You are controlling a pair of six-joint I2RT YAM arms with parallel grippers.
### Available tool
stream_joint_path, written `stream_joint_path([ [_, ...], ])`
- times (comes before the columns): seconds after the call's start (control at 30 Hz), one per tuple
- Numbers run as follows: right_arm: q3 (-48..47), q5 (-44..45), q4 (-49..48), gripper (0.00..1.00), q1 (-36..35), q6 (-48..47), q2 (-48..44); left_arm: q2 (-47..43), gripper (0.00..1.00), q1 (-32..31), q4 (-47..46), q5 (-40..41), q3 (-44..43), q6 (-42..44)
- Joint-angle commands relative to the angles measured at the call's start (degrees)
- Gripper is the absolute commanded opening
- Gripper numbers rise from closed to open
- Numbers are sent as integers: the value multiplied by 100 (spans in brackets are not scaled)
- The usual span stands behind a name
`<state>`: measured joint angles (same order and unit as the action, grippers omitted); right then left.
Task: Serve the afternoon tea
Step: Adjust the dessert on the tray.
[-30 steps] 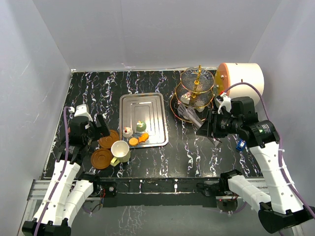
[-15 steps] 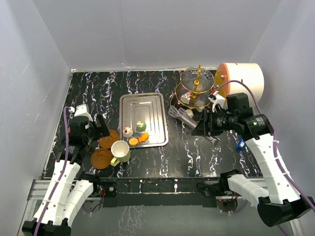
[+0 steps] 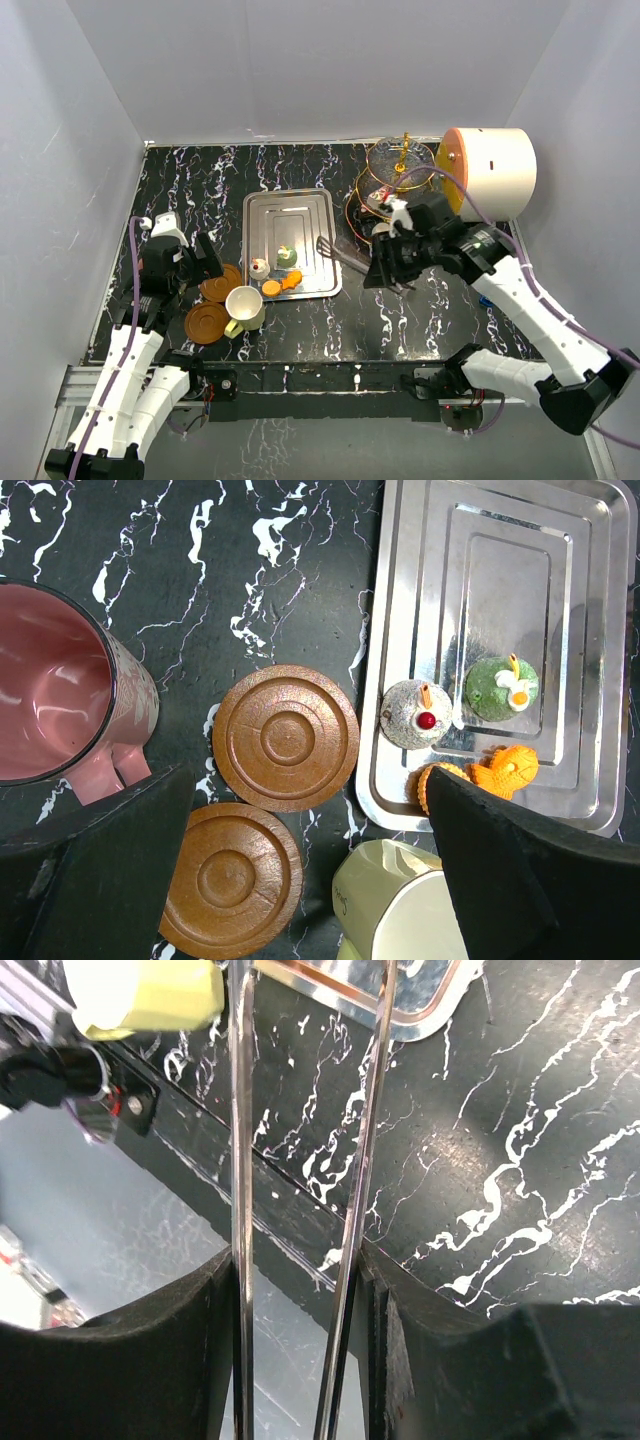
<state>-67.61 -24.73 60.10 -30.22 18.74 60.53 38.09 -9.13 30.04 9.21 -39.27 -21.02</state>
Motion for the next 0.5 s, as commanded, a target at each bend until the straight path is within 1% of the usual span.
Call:
stream_joint_path([
  [0.0, -329, 1313, -422, 42, -1049, 527, 354, 4, 99, -10, 9, 37, -48, 10],
  [0.13, -560, 2303, -237, 41, -1849, 701, 920, -2, 99, -10, 19, 61, -51, 5],
  [0.27, -859, 2957, -141, 40, -2546, 798, 1536, -14, 99, -10, 21, 93, -53, 1],
  [0.47, -1212, 3454, -57, 40, -2990, 871, 2114, -29, 99, -10, 36, 99, -60, -8],
])
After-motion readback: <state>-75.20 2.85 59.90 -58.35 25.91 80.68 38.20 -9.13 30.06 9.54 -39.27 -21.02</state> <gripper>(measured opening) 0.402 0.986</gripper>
